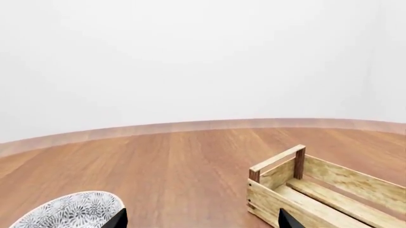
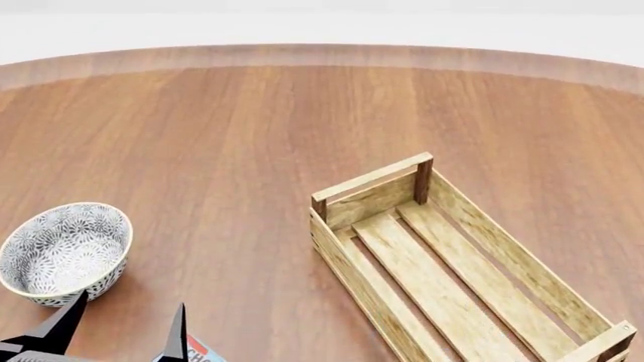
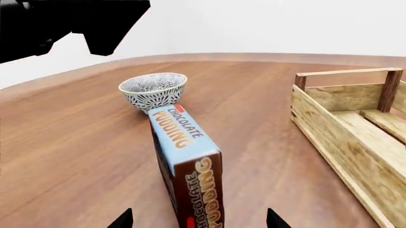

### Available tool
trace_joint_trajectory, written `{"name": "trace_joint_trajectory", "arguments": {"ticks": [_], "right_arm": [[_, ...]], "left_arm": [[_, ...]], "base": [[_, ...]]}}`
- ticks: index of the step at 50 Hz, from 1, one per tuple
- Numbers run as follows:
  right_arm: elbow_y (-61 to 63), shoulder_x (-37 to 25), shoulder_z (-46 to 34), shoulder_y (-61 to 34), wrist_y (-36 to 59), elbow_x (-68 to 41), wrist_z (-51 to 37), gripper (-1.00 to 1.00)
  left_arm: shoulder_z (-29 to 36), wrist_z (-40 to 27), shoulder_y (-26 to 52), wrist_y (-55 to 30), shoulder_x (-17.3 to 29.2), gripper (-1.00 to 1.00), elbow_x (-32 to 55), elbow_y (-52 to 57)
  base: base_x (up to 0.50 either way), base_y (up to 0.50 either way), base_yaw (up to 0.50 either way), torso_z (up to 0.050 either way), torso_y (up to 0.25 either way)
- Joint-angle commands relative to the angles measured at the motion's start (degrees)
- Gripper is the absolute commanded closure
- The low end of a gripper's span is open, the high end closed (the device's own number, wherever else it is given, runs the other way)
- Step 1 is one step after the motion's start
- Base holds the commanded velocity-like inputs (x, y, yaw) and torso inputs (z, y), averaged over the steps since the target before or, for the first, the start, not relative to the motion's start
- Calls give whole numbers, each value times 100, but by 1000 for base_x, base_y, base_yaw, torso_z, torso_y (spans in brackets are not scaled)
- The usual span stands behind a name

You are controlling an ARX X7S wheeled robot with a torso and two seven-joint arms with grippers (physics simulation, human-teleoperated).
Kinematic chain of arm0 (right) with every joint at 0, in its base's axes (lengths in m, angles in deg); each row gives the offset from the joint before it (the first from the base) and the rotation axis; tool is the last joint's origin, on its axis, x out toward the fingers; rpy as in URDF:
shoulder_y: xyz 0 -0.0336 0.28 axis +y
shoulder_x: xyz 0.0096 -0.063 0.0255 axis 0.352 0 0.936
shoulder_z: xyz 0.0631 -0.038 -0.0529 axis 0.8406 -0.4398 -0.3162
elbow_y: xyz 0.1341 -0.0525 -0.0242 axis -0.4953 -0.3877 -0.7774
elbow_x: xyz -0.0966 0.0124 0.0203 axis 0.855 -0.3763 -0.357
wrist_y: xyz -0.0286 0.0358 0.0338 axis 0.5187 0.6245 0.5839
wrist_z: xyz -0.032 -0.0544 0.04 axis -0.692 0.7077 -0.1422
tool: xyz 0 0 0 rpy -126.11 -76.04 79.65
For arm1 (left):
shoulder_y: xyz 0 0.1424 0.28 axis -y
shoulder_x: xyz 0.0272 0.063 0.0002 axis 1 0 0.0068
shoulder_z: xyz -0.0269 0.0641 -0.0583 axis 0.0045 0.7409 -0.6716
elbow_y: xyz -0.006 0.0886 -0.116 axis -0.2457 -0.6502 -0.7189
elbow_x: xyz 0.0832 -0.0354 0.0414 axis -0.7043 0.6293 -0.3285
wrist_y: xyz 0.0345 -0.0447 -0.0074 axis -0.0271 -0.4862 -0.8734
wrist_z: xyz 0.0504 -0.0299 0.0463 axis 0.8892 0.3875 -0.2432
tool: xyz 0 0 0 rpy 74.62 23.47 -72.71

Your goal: Pick up the chocolate pudding and put it in the tray.

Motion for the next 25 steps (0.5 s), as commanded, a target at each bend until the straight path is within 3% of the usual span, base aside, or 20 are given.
{"name": "trace_joint_trajectory", "arguments": {"ticks": [1, 25], "right_arm": [[-379, 109, -143, -365, 115, 61, 60, -100], [-638, 202, -313, -720, 263, 105, 64, -100]], "left_arm": [[37, -42, 18, -5, 21, -100, 19, 19], [92, -138, 31, -72, 106, -100, 112, 148]], "base": [[0, 0, 0, 0, 0], [0, 0, 0, 0, 0]]}}
